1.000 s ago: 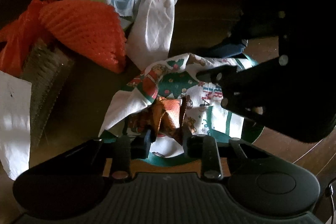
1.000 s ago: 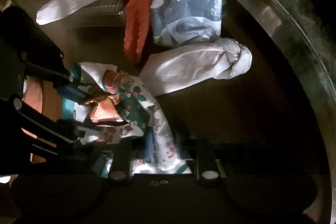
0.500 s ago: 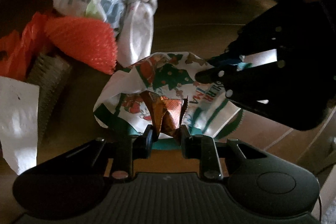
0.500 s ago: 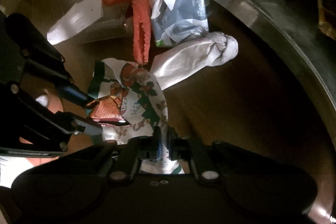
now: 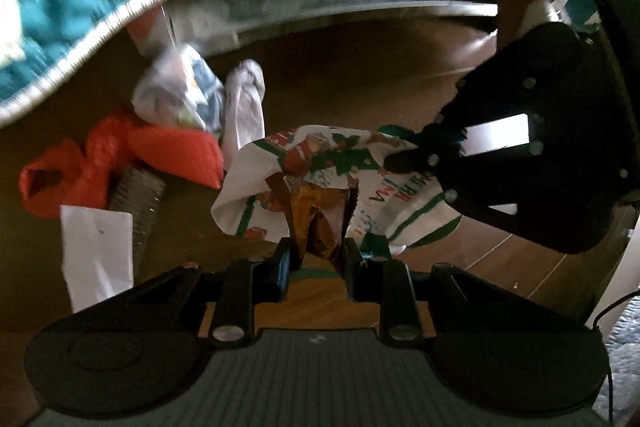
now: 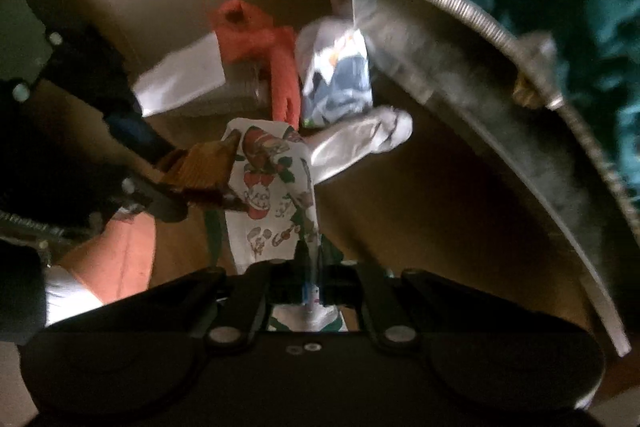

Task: Collect trash
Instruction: 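Lift the Christmas-print bag with both grippers up toward the teal wastebasket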

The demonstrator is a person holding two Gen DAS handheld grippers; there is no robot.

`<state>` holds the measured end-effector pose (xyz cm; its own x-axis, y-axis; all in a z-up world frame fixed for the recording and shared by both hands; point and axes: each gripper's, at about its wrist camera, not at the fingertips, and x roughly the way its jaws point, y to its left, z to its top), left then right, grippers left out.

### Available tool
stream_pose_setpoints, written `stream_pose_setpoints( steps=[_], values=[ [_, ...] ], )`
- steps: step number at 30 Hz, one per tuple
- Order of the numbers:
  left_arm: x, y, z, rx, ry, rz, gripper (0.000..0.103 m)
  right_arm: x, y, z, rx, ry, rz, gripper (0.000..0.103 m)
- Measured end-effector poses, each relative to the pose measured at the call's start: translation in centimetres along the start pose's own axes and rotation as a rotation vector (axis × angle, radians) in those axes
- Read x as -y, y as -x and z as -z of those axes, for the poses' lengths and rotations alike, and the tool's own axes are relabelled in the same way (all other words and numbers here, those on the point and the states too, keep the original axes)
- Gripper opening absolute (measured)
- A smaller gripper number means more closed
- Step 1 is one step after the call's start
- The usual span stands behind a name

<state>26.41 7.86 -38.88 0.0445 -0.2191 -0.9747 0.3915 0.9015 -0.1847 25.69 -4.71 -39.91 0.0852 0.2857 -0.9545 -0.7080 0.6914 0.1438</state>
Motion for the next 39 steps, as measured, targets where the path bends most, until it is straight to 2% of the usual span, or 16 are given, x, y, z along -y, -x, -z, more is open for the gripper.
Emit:
stream_pose_setpoints(
  steps=[5, 10, 13, 21, 30, 39],
  values=[
    [1.8, 4.4, -1.0, 0.062, -0.004, -0.012, 0.025, 0.1, 5.5, -0.4, 0.079, -0.058, 0.046, 0.003],
    [4.8, 10.9, -1.6, 0.156, -0.001, -0.019, 0.025, 0.5, 12.1, 0.0, 0.189, -0.123, 0.081, 0.003],
    [6.9, 14.2, -1.4, 0.207, 0.013, -0.035, 0.025, 1.0, 16.1, 0.9, 0.264, -0.199, 0.088, 0.003],
    [11.9, 23.0, 0.3, 0.394, 0.095, -0.087, 0.025, -0.1, 26.7, 4.3, 0.446, -0.278, 0.136, 0.003],
    [15.0, 31.4, 1.4, 0.593, 0.163, -0.146, 0.025, -1.3, 36.7, 5.2, 0.628, -0.209, 0.258, 0.003],
    [17.0, 40.0, -1.2, 0.77, 0.183, -0.19, 0.025, -0.3, 46.5, 2.9, 0.842, -0.163, 0.366, 0.003]
  ],
)
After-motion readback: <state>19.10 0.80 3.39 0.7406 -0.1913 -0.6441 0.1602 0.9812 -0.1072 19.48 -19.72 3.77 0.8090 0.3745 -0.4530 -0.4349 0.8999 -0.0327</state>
